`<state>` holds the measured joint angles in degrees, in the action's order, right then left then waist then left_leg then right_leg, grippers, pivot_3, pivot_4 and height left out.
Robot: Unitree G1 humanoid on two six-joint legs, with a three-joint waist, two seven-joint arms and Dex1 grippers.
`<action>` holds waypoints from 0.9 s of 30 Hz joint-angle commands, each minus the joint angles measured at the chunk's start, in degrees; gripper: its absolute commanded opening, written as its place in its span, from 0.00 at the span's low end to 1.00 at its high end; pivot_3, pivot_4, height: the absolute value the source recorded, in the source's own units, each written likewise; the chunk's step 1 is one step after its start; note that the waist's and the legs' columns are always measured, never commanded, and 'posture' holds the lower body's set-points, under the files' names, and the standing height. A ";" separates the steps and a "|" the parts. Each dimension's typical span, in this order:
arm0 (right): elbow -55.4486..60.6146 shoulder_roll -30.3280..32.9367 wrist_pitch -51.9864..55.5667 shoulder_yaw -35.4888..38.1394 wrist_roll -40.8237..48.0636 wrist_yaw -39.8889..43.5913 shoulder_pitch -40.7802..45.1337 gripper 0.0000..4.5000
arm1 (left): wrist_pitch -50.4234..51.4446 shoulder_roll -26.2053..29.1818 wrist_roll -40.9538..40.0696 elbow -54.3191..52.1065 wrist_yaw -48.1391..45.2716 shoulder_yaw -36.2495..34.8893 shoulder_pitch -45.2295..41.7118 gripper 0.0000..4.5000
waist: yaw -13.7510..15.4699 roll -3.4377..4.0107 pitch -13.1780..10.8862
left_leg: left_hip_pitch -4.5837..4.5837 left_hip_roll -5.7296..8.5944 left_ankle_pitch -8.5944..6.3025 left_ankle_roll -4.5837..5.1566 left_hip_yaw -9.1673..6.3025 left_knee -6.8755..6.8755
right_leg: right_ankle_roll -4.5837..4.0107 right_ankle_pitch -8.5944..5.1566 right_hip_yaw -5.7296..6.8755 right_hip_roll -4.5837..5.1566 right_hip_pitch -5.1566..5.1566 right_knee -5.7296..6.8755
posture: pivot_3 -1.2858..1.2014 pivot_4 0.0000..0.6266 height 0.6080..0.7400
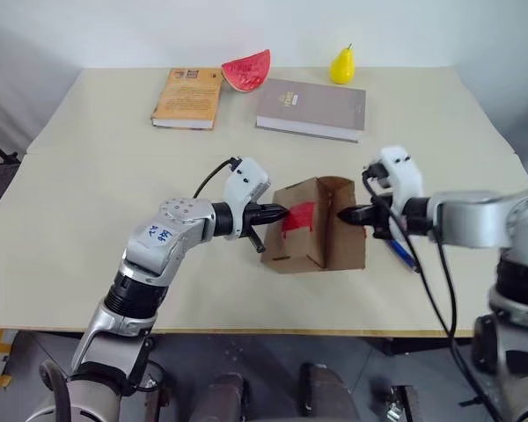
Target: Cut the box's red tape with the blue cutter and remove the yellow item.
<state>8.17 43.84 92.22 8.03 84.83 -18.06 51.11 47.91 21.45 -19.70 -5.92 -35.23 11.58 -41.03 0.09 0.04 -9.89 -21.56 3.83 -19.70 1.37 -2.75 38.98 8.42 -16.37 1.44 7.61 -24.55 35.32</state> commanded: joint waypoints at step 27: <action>-8.79 11.70 -7.07 -35.49 23.89 -19.03 24.80 0.01 | 14.34 0.64 -11.25 -11.15 -4.90 -8.81 8.43 0.00 | 1.28 -0.06 -0.06 | -0.72 -0.16 -0.03 0.09 -0.33 0.16 | -0.04 0.07 1.16 0.07 -0.16 -0.59 | 0.52 0.24 1.00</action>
<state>-2.11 54.83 84.25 -27.29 110.03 -36.60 74.60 57.77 21.22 -25.08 -12.22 -38.46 7.76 -32.91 1.37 -0.02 -9.95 -22.31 3.68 -19.73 1.46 -3.12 39.17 8.37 -16.30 2.62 7.68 -24.71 34.73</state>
